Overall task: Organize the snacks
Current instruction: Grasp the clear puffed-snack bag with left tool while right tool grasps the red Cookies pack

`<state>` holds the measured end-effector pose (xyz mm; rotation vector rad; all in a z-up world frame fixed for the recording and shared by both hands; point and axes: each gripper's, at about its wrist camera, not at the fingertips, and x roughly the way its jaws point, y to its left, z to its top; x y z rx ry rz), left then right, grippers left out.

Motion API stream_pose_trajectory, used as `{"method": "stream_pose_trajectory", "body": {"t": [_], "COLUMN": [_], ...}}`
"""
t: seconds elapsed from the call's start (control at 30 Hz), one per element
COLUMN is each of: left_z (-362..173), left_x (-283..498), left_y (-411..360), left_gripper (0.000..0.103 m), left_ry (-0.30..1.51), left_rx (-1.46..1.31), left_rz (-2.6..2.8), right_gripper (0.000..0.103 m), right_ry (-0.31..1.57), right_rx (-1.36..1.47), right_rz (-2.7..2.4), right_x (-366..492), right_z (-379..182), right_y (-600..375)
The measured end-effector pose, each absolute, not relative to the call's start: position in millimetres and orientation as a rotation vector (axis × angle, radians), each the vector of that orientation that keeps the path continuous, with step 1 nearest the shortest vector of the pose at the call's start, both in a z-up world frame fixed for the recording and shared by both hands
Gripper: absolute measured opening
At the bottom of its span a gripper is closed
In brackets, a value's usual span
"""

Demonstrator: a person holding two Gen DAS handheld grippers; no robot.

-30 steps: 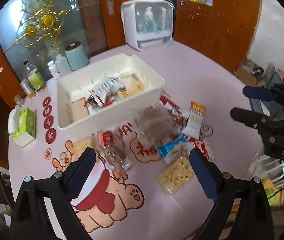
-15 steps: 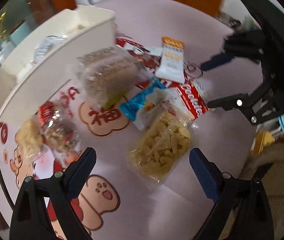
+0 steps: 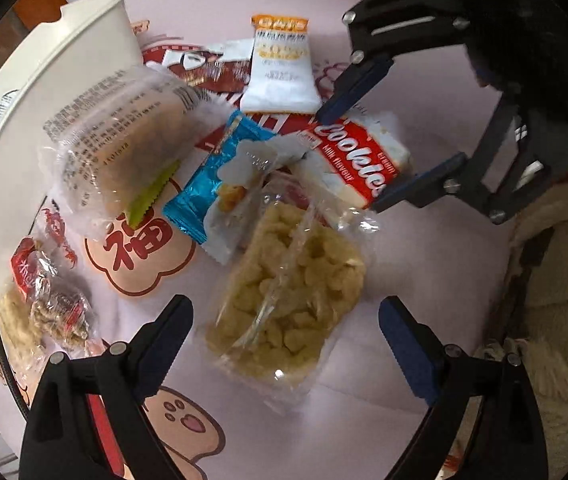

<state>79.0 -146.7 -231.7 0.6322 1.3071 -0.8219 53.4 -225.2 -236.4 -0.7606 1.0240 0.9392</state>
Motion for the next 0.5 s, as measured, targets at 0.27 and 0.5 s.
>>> {"method": "stream_pose_trajectory", "body": {"t": [0.27,0.5], "left_z": [-243.8,-234.5], "left_x": [83.4,75.9], "left_y": [-155.1,-155.9], "left_gripper": [0.070,0.061], "left_ry": [1.323,1.311], "left_rx": [0.673,0.649], "left_rz": [-0.833,-0.762], "right_gripper": [0.058,0.046], "right_ry": [1.046,1.037], "right_rx": [-0.711,-0.709], "right_rz": [0.940,0.901], "right_x": [59.4,50.5], "right_z": [-239.6,-233.3], "right_y": [-229.1,-230.5]}}
